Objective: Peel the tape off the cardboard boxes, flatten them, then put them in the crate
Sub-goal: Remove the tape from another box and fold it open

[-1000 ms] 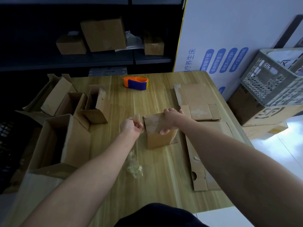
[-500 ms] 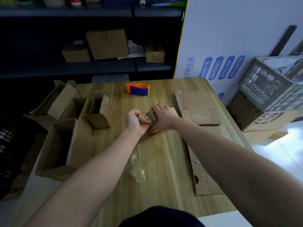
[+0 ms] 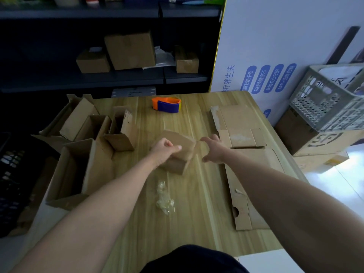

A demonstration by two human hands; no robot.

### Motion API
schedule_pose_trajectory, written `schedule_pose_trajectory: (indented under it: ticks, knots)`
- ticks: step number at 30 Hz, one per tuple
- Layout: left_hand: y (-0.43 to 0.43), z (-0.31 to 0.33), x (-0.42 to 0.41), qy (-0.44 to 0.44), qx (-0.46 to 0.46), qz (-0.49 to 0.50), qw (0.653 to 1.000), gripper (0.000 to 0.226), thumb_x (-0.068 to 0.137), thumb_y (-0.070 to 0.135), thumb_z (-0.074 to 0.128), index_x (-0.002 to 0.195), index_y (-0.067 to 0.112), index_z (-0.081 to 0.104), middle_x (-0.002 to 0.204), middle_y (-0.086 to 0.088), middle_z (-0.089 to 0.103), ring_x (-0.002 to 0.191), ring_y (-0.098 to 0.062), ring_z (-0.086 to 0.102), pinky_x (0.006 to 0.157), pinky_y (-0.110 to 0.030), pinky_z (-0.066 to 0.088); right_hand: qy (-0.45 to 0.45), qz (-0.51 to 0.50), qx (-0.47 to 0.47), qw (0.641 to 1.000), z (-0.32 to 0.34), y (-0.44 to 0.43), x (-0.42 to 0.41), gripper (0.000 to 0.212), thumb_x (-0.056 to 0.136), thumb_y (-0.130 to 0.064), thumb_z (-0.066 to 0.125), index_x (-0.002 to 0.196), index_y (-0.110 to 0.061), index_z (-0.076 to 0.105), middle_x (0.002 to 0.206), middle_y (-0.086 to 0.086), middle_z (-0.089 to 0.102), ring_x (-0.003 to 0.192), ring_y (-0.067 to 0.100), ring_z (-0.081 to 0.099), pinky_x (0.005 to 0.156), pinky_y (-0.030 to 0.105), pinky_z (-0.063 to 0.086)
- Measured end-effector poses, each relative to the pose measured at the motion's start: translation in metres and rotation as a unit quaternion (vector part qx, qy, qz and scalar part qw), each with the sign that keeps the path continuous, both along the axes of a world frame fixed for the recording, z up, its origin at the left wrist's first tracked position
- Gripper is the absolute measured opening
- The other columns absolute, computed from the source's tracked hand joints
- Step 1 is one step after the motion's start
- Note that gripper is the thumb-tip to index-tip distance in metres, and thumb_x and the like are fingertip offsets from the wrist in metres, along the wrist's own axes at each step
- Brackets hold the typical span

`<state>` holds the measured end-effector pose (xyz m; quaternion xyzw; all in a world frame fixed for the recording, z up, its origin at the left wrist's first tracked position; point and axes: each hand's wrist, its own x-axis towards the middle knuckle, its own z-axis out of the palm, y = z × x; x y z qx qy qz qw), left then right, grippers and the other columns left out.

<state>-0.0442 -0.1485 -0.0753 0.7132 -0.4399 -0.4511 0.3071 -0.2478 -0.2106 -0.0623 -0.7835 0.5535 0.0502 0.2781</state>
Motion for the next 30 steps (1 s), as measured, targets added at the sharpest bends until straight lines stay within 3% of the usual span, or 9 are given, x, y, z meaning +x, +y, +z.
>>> schedule_pose_trajectory:
  ticks: [2, 5, 9, 12, 19, 23, 30]
  knots:
    - [0.005, -0.013, -0.005, -0.031, 0.018, -0.023, 0.999, 0.027, 0.079, 0.033, 0.072, 0.089, 0.019, 0.051, 0.087, 0.002, 0.053, 0.076, -0.011, 0.052, 0.064, -0.025, 0.041, 0.006, 0.014, -0.003, 1.000, -0.008, 0.007, 0.008, 0.088, 0.076, -0.029, 0.075, 0.147, -0.025, 0.023, 0.153, 0.004, 0.014, 0.142, 0.032, 0.008, 0.111, 0.049, 0.023]
    - [0.008, -0.030, -0.006, -0.115, 0.003, -0.011, 0.993, 0.023, 0.082, 0.024, 0.069, 0.094, 0.017, 0.051, 0.099, -0.003, 0.053, 0.087, -0.016, 0.053, 0.068, -0.024, 0.042, 0.002, 0.020, 0.012, 1.000, -0.013, 0.013, 0.020, 0.094, 0.076, -0.035, 0.075, 0.149, -0.026, 0.017, 0.156, 0.002, 0.011, 0.144, 0.029, 0.002, 0.113, 0.053, 0.020]
    - [0.018, -0.033, 0.015, -0.206, -0.081, 0.153, 0.963, 0.017, 0.087, 0.012, 0.061, 0.099, 0.014, 0.049, 0.117, -0.009, 0.048, 0.107, -0.025, 0.051, 0.090, -0.033, 0.046, 0.003, 0.054, 0.029, 0.998, -0.018, 0.018, 0.034, 0.093, 0.078, -0.036, 0.073, 0.149, -0.024, 0.015, 0.156, 0.005, 0.012, 0.144, 0.030, 0.001, 0.113, 0.052, 0.019]
    - [0.027, -0.038, 0.034, -0.236, -0.042, 0.223, 0.945, 0.040, 0.082, 0.017, 0.069, 0.115, 0.009, 0.047, 0.126, -0.014, 0.041, 0.116, -0.031, 0.043, 0.098, -0.043, 0.042, -0.003, 0.080, 0.029, 0.996, -0.017, 0.020, 0.049, 0.093, 0.079, -0.037, 0.073, 0.150, -0.021, 0.015, 0.156, 0.006, 0.012, 0.144, 0.030, 0.001, 0.115, 0.050, 0.017]
    - [0.039, -0.056, 0.046, -0.110, 0.044, 0.227, 0.967, 0.087, 0.066, 0.026, 0.084, 0.133, 0.008, 0.031, 0.136, -0.013, 0.035, 0.121, -0.032, 0.045, 0.100, -0.041, 0.042, 0.031, 0.150, 0.027, 0.988, -0.018, 0.030, 0.093, 0.090, 0.081, -0.039, 0.069, 0.150, -0.017, 0.015, 0.156, 0.009, 0.013, 0.144, 0.030, 0.002, 0.116, 0.047, 0.014]
    - [0.049, -0.069, 0.054, -0.093, 0.101, 0.175, 0.975, 0.081, 0.069, 0.021, 0.083, 0.130, 0.005, 0.033, 0.133, -0.014, 0.045, 0.120, -0.029, 0.049, 0.093, -0.034, 0.042, 0.059, 0.176, 0.037, 0.982, -0.024, 0.034, 0.105, 0.088, 0.083, -0.041, 0.067, 0.149, -0.015, 0.017, 0.155, 0.009, 0.015, 0.143, 0.031, 0.006, 0.115, 0.043, 0.016]
    - [0.045, -0.082, 0.060, -0.062, 0.111, 0.115, 0.985, 0.059, 0.080, 0.021, 0.073, 0.130, 0.003, 0.048, 0.128, -0.013, 0.056, 0.117, -0.028, 0.053, 0.099, -0.038, 0.043, 0.068, 0.165, 0.043, 0.983, -0.033, 0.031, 0.121, 0.088, 0.083, -0.042, 0.067, 0.150, -0.016, 0.017, 0.155, 0.007, 0.011, 0.142, 0.033, 0.008, 0.115, 0.045, 0.019]
